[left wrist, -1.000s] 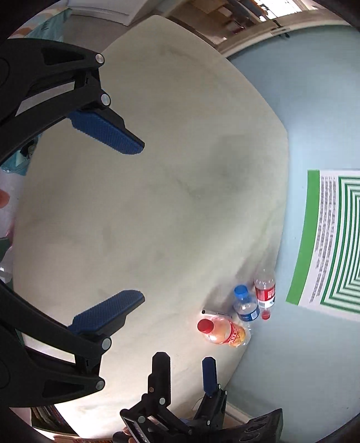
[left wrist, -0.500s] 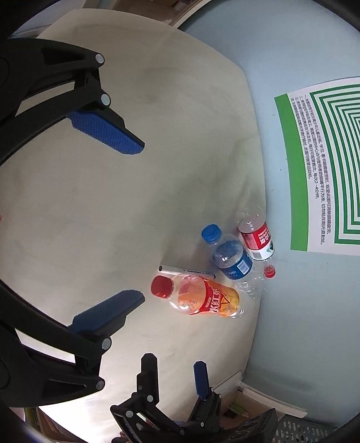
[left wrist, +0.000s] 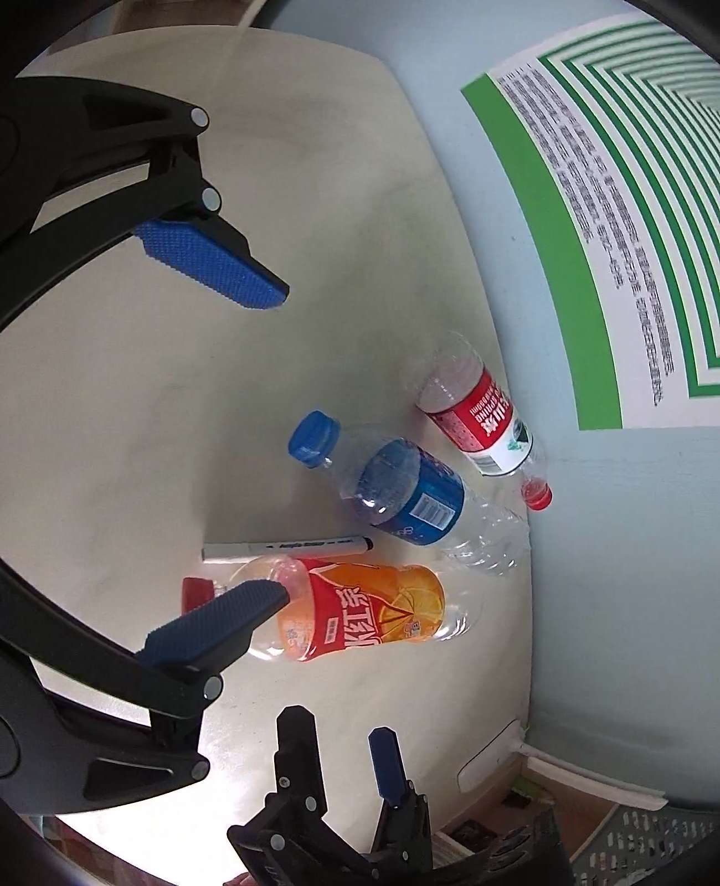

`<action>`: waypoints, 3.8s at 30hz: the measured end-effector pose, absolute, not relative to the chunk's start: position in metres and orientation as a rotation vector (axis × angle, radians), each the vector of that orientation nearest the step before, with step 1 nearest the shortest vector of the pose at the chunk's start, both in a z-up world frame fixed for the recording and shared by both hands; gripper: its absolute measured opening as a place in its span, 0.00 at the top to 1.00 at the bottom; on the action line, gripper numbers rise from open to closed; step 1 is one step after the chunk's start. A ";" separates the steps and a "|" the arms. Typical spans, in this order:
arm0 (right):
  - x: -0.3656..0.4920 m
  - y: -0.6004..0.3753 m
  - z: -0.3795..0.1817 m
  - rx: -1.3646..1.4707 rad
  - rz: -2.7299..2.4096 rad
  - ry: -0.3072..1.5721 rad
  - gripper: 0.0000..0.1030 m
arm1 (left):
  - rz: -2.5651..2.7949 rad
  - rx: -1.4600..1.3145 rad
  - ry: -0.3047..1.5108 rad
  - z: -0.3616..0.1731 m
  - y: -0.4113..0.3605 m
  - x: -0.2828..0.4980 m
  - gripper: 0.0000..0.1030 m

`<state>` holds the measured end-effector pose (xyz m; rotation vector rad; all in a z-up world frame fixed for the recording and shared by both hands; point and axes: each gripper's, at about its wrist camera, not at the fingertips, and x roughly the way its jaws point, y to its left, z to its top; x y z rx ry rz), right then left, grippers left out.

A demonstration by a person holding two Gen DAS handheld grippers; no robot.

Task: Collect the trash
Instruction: 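Grasp the orange soda bottle with the right gripper while the left gripper grasps the blue water bottle, then carry both bottles over the wastebasket and open both grippers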

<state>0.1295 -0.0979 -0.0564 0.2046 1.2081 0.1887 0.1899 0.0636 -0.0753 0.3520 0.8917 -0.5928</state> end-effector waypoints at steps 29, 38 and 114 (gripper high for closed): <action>0.230 -0.125 -0.125 0.400 0.110 1.356 0.14 | -1.003 0.392 1.037 -0.148 0.000 0.302 0.37; 0.223 -0.140 -0.125 0.436 0.166 1.351 0.25 | -1.039 0.356 1.010 -0.144 0.008 0.287 0.39; 0.033 0.348 0.010 -0.298 1.409 1.235 0.40 | 0.081 -0.211 0.923 -0.089 0.485 -0.163 0.39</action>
